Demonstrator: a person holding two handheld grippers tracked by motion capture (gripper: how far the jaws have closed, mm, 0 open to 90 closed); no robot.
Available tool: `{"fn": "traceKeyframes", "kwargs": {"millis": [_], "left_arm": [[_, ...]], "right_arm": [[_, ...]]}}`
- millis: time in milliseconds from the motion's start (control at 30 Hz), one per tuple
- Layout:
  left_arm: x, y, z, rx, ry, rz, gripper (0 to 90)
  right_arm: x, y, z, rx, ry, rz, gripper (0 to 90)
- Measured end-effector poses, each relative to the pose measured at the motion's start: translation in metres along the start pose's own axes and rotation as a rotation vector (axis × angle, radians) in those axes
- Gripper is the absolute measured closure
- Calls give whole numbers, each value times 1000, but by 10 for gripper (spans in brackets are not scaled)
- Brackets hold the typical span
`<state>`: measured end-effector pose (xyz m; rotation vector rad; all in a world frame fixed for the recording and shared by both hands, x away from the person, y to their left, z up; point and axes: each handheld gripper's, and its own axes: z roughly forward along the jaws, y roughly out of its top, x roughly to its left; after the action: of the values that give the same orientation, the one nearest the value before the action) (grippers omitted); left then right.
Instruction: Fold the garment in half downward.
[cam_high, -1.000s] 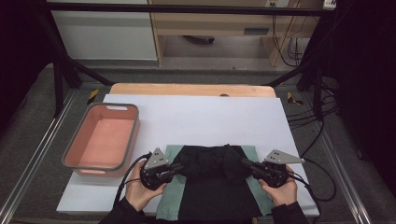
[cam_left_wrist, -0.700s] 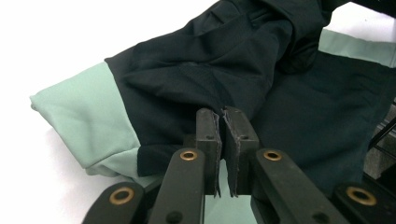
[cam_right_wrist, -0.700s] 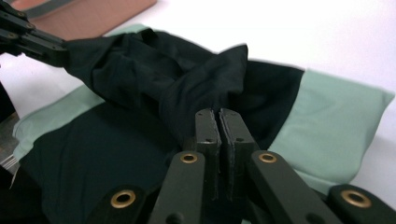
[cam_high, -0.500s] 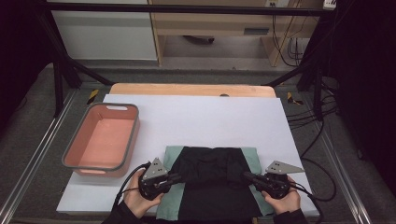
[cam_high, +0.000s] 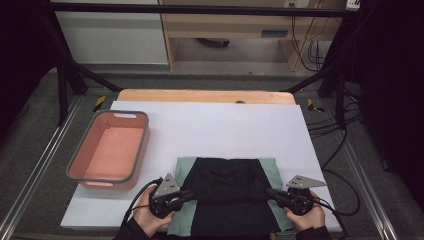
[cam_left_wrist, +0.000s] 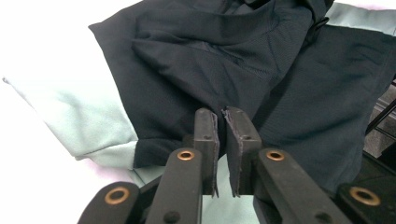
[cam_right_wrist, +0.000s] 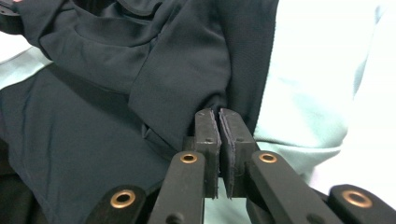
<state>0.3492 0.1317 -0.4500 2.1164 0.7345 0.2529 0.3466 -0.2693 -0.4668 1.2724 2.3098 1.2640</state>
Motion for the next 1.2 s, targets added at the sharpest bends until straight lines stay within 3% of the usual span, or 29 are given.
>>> {"fn": "traceKeyframes", "kwargs": {"millis": [267,467,667,800,967,1200], "left_arm": [[10,6,-11,-37,23,-10,556],[24,10,-18,-52,53,-56,294],[38,17,-24,-64,75,-84,121],[49,23,-24,-55,96,-96,55],[61,28,-21,-58,110,-128,44],[78,38,-10,-50,148,-161,34]], "right_arm": [[-1,1,-2,-33,14,2,806],[-1,4,-4,-103,31,-8,589],[-5,9,-6,-153,15,0,426],[-5,14,-5,-165,2,-7,314],[-4,23,-3,-164,5,-16,218],[-6,34,-2,-154,-28,-36,94]]}}
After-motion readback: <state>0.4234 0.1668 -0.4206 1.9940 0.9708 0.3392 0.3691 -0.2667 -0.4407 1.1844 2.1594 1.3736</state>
